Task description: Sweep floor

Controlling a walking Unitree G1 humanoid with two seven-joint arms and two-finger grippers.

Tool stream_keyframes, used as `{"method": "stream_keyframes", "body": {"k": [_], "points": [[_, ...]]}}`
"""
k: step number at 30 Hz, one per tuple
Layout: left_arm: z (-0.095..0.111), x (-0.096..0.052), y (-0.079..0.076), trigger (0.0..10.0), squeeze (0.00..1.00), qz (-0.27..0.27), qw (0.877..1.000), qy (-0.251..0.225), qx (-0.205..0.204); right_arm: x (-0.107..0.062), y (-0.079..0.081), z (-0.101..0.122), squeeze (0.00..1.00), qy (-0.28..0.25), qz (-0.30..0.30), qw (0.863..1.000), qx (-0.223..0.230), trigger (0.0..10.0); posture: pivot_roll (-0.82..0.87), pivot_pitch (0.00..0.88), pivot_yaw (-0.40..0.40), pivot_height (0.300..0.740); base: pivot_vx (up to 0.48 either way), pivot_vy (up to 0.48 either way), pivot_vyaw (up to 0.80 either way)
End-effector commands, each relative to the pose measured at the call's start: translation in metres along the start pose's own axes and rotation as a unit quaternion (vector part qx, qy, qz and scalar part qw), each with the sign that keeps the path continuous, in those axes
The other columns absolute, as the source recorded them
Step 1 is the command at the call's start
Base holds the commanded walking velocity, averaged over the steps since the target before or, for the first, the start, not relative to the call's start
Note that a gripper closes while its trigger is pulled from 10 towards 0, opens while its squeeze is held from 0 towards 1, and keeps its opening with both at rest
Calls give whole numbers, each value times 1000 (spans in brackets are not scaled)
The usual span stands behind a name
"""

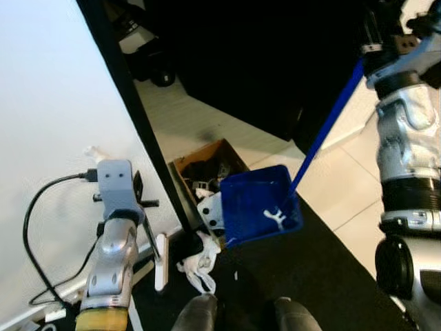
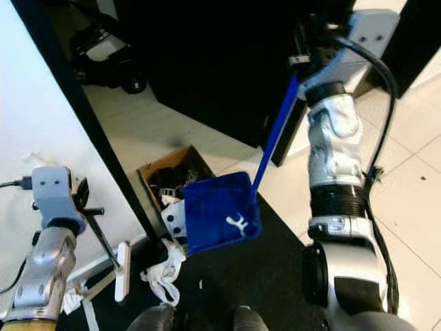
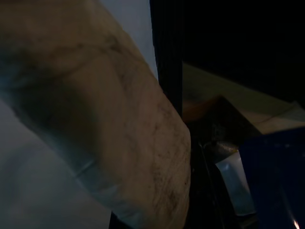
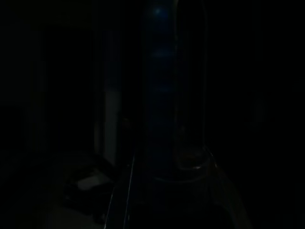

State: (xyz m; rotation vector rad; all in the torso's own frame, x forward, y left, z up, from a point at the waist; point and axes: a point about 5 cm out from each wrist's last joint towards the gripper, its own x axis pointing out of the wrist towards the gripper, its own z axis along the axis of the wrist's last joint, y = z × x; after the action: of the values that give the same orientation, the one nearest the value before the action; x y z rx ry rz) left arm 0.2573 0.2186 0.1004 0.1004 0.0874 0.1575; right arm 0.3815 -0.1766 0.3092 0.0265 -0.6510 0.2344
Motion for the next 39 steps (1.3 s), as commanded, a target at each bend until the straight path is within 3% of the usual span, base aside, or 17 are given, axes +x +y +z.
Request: {"method": "stream_keyframes", "body": {"k": [1, 10, 13, 15, 19, 21, 22, 24, 26, 28, 29, 30, 31, 32, 35, 39], "points": [[2, -5, -1, 10000, 0, 6, 1000, -5, 6, 10, 13, 5, 0, -26, 26, 999, -7, 10000, 119, 131, -25, 740, 0, 0, 0], [-5, -21, -12, 10000, 0, 8, 1000, 6, -3, 33, 52, 17, 0, -70, 112, 989, -67, 10000, 149, 137, -70, 740, 0, 0, 0], [-6, -24, -13, 10000, 0, 10, 1000, 7, -5, 38, 62, 21, 0, -83, 132, 985, -71, 10000, 155, 135, -75, 740, 0, 0, 0], [-4, -24, -15, 10000, 0, 9, 1000, 4, -12, 45, 83, 30, 0, -110, 166, 977, -74, 10000, 158, 133, -77, 740, 0, 0, 0], [-2, -23, -17, 10000, 0, 8, 1000, 0, -14, 48, 95, 35, 0, -130, 184, 971, -75, 10000, 168, 128, -82, 740, 0, 0, 0], [0, -23, -19, 10000, 0, 7, 1000, -5, -16, 51, 114, 43, 0, -160, 211, 961, -81, 10000, 176, 127, -88, 740, 0, 0, 0], [0, -23, -19, 10000, 0, 7, 1000, -5, -16, 51, 114, 43, 0, -160, 211, 961, -81, 10000, 176, 127, -88, 740, 0, 0, 0], [1, -24, -19, 10000, 0, 9, 1000, -6, -17, 51, 137, 51, 0, -198, 245, 945, -91, 10000, 181, 129, -91, 740, 0, 0, 0], [1, -24, -19, 10000, 0, 10, 1000, -6, -17, 50, 142, 53, 0, -207, 253, 940, -95, 10000, 181, 129, -92, 740, 0, 0, 0], [1, -25, -20, 10000, 0, 10, 1000, -6, -18, 45, 159, 58, 0, -241, 286, 920, -118, 10000, 181, 130, -93, 740, 0, 0, 0], [1, -25, -20, 10000, 0, 10, 1000, -6, -18, 45, 159, 58, 0, -241, 286, 920, -118, 10000, 181, 130, -93, 740, 0, 0, 0], [0, -25, -20, 10000, 0, 11, 1000, -6, -19, 43, 165, 59, 0, -253, 298, 912, -127, 10000, 181, 129, -94, 740, 0, 0, 0], [0, -25, -20, 10000, 0, 10, 1000, -6, -20, 38, 174, 61, 0, -277, 315, 894, -156, 10000, 181, 128, -95, 740, 0, 0, 0], [0, -25, -20, 10000, 0, 10, 1000, -6, -20, 38, 174, 61, 0, -277, 315, 894, -156, 10000, 181, 128, -95, 740, 0, 0, 0], [1, -24, -23, 10000, 0, 10, 1000, -7, -22, 24, 192, 59, 0, -317, 345, 862, -192, 10000, 181, 126, -101, 740, 0, 0, 0], [1, -24, -24, 10000, 0, 10, 1000, -8, -26, 17, 199, 57, 0, -337, 354, 849, -202, 10000, 180, 124, -101, 740, 0, 0, 0]]}}
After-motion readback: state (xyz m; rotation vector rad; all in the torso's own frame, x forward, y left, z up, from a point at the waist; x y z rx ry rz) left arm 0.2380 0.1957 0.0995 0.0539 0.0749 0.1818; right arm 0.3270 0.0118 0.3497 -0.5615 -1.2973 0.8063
